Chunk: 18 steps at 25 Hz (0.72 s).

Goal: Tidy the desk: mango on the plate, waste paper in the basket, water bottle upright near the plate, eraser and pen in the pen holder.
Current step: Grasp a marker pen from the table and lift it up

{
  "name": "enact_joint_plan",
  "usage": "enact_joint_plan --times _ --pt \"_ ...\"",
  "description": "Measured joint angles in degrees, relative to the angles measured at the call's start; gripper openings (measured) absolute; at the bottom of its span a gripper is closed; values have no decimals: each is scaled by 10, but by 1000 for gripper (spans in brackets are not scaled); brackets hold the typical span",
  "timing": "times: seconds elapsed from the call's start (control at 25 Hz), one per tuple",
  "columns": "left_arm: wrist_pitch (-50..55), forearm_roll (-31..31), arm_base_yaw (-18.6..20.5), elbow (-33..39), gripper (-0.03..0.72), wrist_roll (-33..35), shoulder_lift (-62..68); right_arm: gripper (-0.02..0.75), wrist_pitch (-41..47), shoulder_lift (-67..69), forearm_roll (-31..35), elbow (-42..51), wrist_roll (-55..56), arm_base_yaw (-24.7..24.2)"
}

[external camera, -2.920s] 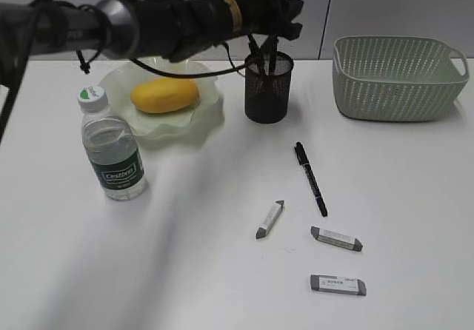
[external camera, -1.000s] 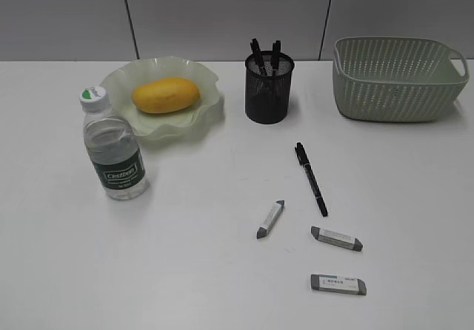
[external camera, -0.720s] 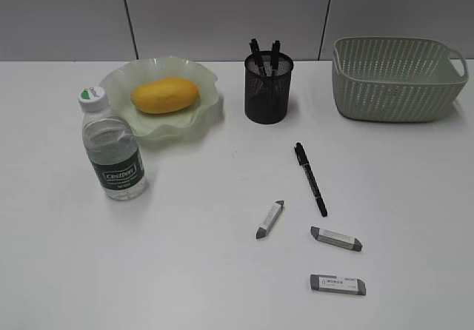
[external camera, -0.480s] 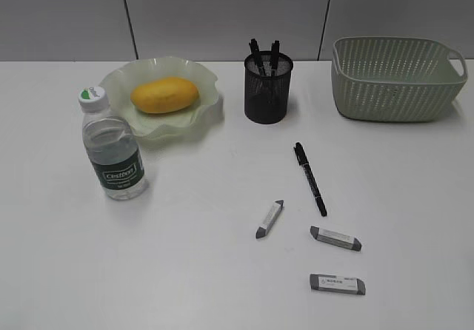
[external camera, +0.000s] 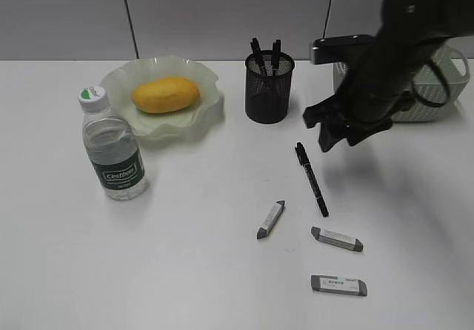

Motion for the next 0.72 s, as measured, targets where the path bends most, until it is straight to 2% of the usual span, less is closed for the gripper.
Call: enact_joint_plan --times 0.24,0.48,0.56,0.6,0.68,0.72 --pt "0 0 0 0 431 0 0 424 79 151 -14 -165 24 27" --pt "0 0 0 0 430 0 0 421 92 203 -19 -200 28 30" --pt "0 0 0 0 430 0 0 372 92 210 -21 -203 28 30" --pt "0 0 0 0 430 0 0 322 91 211 -22 -204 28 30" --pt "0 0 0 0 430 0 0 139 90 211 -23 -205 30 30" --pt "0 0 0 0 430 0 0 131 86 209 -23 -205 32 30"
